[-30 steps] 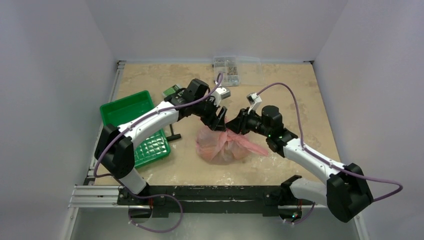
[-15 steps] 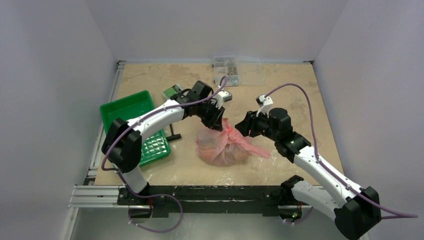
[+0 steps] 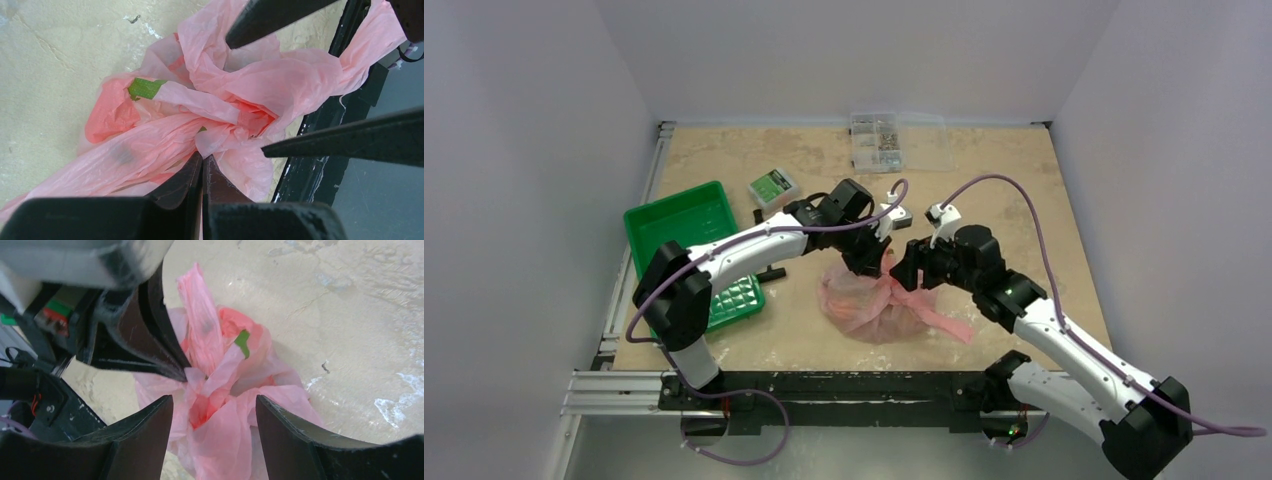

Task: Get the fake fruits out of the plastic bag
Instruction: Untie the plastic bag at the center of the board.

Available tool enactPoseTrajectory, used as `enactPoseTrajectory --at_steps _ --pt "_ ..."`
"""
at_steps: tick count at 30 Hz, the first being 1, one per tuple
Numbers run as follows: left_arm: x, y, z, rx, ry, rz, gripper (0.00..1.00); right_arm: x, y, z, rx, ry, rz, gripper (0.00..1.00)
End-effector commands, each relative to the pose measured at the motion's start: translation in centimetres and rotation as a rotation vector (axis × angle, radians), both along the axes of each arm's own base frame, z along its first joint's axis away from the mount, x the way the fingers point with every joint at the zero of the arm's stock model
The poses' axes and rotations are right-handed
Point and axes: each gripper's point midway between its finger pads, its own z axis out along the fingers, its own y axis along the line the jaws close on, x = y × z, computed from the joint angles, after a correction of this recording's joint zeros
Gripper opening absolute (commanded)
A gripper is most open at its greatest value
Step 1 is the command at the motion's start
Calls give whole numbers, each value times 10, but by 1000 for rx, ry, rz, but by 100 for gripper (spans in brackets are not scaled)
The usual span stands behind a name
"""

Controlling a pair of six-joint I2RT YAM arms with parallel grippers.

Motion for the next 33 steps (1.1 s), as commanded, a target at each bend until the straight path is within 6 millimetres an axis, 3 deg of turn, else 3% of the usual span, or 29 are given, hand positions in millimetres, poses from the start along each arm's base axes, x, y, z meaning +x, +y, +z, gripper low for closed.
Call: enactPoseTrajectory --at_steps 1,9,13,19,24,27,33 --pt "10 1 16 -25 -56 14 0 -6 2 7 -20 -26 18 61" --pt "27 13 23 30 -108 109 0 -12 1 -6 -30 49 -45 58" --pt "30 13 23 29 -113 125 0 -3 -4 -13 -60 60 -109 49" --pt "36 16 22 44 -126 147 0 8 -6 -14 -49 34 -161 30" --pt "42 24 18 78 -156 180 0 18 -2 -14 12 53 -233 1" --pt "50 29 19 82 -173 209 0 19 -1 -7 120 88 -312 0" --pt "75 55 27 96 -222 310 0 25 -34 8 237 49 -498 0"
